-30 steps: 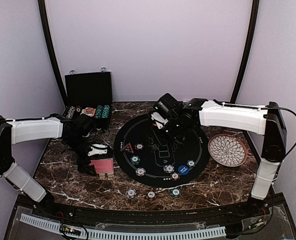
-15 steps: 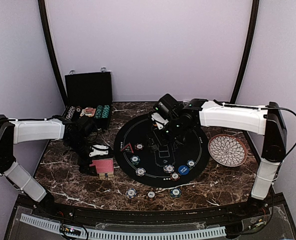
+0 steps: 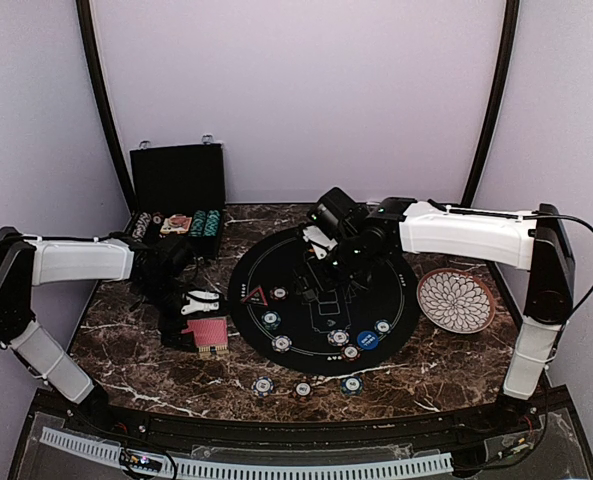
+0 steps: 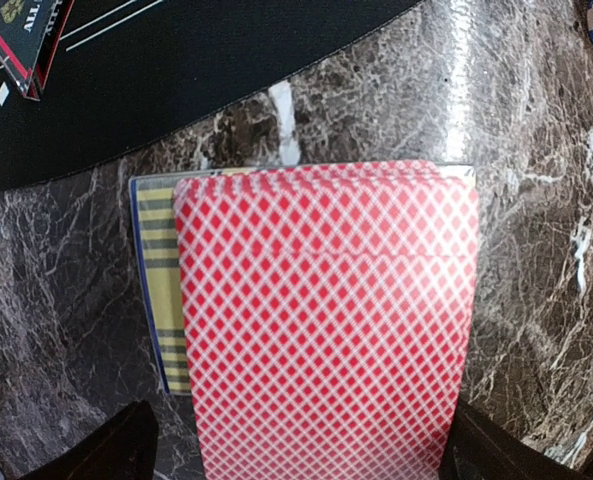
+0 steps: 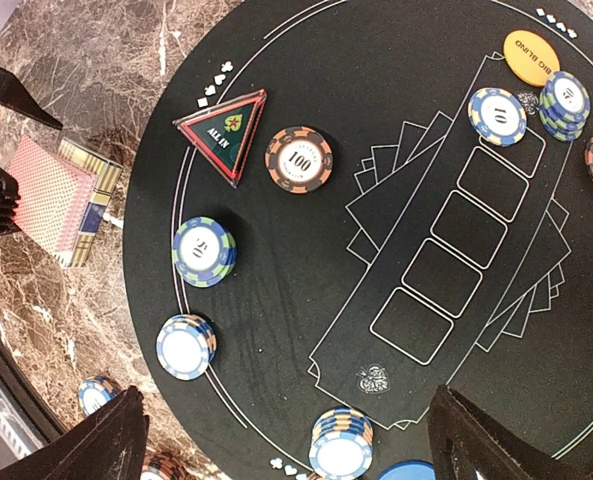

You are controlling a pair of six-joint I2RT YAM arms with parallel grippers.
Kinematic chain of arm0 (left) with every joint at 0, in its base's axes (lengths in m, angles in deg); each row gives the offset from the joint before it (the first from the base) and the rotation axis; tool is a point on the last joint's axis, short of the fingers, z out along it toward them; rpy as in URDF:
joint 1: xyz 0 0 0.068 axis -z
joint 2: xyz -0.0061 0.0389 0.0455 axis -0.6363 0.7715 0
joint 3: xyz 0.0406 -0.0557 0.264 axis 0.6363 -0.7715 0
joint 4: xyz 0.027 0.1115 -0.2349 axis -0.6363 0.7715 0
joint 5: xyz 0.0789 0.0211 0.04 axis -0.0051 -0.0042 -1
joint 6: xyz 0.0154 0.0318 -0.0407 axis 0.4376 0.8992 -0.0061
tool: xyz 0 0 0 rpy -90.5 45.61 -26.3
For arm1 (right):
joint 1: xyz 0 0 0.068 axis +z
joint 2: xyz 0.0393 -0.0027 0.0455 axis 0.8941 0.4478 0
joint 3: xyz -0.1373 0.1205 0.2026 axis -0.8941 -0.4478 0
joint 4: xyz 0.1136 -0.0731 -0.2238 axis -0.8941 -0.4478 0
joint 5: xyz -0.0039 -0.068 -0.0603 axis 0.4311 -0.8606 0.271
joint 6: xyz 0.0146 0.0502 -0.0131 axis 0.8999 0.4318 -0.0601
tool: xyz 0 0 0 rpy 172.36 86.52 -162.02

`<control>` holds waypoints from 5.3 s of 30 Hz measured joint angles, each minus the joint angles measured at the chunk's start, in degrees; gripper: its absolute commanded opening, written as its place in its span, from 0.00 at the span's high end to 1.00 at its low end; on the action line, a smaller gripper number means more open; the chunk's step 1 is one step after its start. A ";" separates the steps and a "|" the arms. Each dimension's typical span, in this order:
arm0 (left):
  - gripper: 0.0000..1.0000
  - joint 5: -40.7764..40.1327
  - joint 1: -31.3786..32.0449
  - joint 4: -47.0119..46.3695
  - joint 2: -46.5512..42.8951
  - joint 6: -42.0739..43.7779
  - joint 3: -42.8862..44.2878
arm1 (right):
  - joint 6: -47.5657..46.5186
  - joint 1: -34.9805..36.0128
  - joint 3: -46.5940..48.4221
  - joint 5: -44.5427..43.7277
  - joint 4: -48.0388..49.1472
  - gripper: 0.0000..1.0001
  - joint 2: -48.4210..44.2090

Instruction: Distribute texas hold em gaming equipment

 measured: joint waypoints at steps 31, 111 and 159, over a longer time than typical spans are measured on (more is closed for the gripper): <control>0.09 -2.34 0.00 -6.54 0.44 -0.31 -4.24 | 0.00 0.00 -0.48 0.74 -0.15 0.01 0.00; 1.00 5.90 0.63 11.23 -1.55 -10.16 22.38 | 38.36 -5.14 -2.67 46.86 51.80 0.07 13.29; 0.67 3.65 2.54 10.93 2.75 -11.32 24.94 | 60.00 -4.46 3.61 53.99 77.96 0.82 27.58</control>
